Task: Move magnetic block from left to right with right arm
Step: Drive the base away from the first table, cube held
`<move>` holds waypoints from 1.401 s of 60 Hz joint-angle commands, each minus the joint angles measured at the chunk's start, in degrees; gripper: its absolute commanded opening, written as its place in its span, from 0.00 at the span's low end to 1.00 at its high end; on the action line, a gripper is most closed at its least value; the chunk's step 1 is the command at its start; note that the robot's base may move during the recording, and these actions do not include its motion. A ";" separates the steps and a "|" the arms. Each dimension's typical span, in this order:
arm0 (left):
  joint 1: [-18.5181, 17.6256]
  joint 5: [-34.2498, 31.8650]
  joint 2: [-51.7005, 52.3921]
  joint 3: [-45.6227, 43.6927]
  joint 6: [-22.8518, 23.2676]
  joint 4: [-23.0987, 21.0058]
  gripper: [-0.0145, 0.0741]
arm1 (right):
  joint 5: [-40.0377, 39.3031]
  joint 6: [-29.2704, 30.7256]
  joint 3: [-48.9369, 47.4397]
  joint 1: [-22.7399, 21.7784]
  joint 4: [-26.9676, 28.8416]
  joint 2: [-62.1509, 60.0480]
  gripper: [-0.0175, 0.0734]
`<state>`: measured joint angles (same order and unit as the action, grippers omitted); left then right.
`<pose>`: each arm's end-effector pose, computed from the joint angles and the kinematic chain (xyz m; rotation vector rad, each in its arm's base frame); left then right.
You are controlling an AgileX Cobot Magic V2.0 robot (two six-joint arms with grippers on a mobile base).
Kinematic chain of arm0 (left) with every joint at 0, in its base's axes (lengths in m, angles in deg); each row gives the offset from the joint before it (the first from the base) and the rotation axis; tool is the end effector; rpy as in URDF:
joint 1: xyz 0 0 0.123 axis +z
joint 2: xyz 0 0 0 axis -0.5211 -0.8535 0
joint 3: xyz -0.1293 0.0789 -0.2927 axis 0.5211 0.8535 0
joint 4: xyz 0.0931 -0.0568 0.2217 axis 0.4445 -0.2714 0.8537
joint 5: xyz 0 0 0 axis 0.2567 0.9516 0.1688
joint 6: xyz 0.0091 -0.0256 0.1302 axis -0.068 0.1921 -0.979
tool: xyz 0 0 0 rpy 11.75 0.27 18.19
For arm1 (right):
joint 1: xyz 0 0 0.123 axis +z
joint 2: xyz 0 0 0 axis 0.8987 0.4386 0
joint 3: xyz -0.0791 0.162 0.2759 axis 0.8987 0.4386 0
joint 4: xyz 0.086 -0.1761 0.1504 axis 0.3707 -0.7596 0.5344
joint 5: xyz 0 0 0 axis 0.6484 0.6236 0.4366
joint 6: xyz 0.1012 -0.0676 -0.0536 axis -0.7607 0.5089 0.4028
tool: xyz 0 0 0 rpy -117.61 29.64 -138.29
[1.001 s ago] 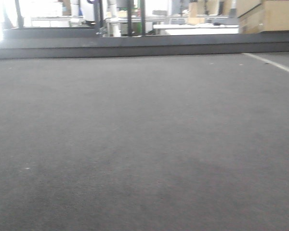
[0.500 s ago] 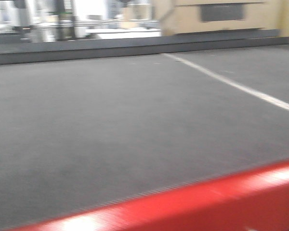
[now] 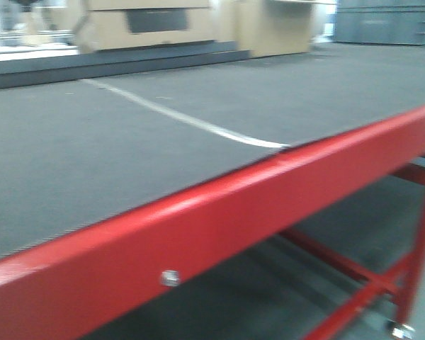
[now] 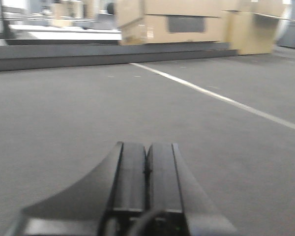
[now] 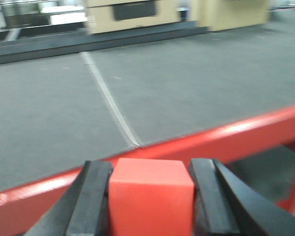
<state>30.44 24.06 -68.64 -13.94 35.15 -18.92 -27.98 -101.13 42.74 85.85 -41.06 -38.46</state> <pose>0.0490 -0.0009 0.2039 -0.0198 1.5150 -0.0478 0.0284 -0.0028 0.3469 -0.1421 1.6888 0.2962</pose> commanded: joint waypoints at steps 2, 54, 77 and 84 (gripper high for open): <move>0.08 -5.17 0.81 0.49 0.25 0.00 0.03 | -4.96 0.35 -1.40 -0.33 -1.22 0.80 0.43; 0.08 -5.17 0.81 0.49 0.25 0.00 0.03 | -4.96 0.35 -1.40 -0.33 -1.22 0.80 0.43; 0.08 -5.17 0.81 0.49 0.25 0.00 0.03 | -4.96 0.35 -1.40 -0.33 -1.22 0.80 0.43; 0.08 -5.17 0.81 0.49 0.25 0.00 0.03 | -4.96 0.35 -1.40 -0.33 -1.22 0.80 0.43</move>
<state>30.44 24.06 -68.64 -13.94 35.15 -18.92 -27.98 -101.13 42.74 85.85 -41.10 -38.46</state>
